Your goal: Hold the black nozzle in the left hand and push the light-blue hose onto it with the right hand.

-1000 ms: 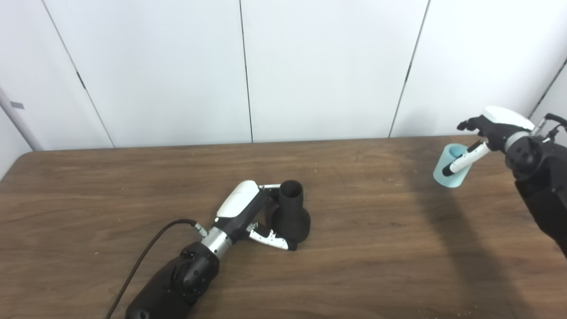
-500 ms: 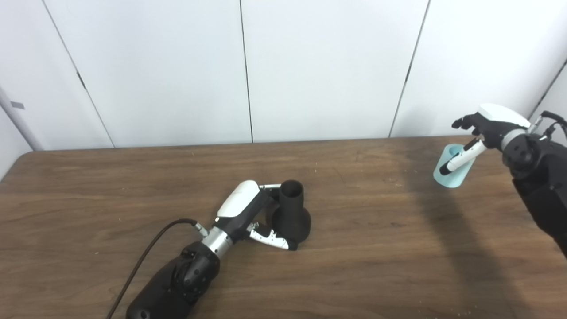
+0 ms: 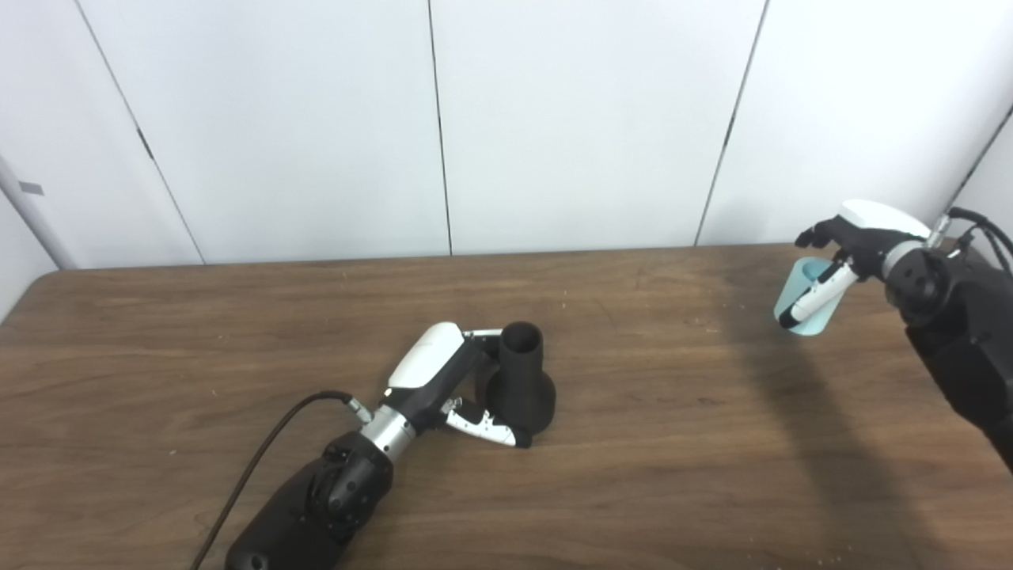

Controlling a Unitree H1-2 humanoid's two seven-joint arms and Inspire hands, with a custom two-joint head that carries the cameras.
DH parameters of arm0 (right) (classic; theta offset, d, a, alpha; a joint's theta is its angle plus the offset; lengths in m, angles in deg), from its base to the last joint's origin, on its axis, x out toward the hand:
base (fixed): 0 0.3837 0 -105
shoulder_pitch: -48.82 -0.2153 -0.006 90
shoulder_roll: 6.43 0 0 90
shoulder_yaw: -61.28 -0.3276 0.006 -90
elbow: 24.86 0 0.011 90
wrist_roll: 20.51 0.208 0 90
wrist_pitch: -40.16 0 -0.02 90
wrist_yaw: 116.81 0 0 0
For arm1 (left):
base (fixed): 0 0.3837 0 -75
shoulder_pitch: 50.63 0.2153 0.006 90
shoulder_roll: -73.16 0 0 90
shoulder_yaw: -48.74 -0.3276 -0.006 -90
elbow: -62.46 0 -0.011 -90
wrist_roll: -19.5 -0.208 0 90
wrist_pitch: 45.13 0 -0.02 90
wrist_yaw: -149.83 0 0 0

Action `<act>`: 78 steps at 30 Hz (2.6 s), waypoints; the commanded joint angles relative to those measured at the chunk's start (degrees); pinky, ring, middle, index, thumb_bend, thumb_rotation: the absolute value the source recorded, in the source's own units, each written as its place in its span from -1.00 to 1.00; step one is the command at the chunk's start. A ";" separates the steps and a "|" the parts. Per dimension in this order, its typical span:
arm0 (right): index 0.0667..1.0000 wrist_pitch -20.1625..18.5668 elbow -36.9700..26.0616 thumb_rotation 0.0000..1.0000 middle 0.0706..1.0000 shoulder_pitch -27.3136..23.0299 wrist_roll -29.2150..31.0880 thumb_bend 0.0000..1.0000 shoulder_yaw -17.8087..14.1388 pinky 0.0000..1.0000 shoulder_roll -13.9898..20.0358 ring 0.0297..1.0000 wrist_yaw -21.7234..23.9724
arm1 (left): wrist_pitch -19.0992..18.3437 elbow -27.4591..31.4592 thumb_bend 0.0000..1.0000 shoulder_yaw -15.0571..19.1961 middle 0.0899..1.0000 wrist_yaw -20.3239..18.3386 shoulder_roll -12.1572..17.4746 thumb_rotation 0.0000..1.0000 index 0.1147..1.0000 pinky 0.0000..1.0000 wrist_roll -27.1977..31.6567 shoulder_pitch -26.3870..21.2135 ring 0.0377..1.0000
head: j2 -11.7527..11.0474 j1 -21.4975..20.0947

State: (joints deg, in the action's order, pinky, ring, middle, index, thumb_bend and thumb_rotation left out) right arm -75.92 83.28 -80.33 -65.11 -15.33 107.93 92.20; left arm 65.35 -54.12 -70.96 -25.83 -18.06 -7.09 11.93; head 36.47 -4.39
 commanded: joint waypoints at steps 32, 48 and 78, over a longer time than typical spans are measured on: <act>0.28 1.14 -1.62 -0.63 -0.19 -4.77 -0.78 0.88 -1.19 -0.48 3.46 -0.36 -5.71 | -1.78 -7.49 0.04 -3.98 -0.17 -3.15 -0.72 -0.83 -0.19 0.31 -3.81 10.80 0.12 | 0.84 0.18; 0.03 2.97 -0.91 -0.82 -0.45 -4.72 -0.94 0.77 -0.23 -0.68 4.39 -0.59 -4.65 | -2.22 -6.85 0.04 -3.95 -0.17 -3.36 -0.63 -0.83 -0.19 0.31 -3.83 10.91 0.12 | 1.29 0.20; -0.07 6.84 3.13 -1.00 -0.28 -5.50 -1.46 0.05 2.71 -0.70 4.71 -0.58 -4.18 | -3.12 -6.13 0.04 -3.78 -0.15 -4.17 -0.64 -0.83 -0.18 0.31 -3.44 10.96 0.14 | 1.85 0.58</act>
State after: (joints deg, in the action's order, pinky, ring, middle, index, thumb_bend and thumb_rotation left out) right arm -69.59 86.76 -82.25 -65.24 -12.29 110.12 89.79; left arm 65.27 -53.90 -70.84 -26.07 -17.99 -7.09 12.00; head 38.32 -3.78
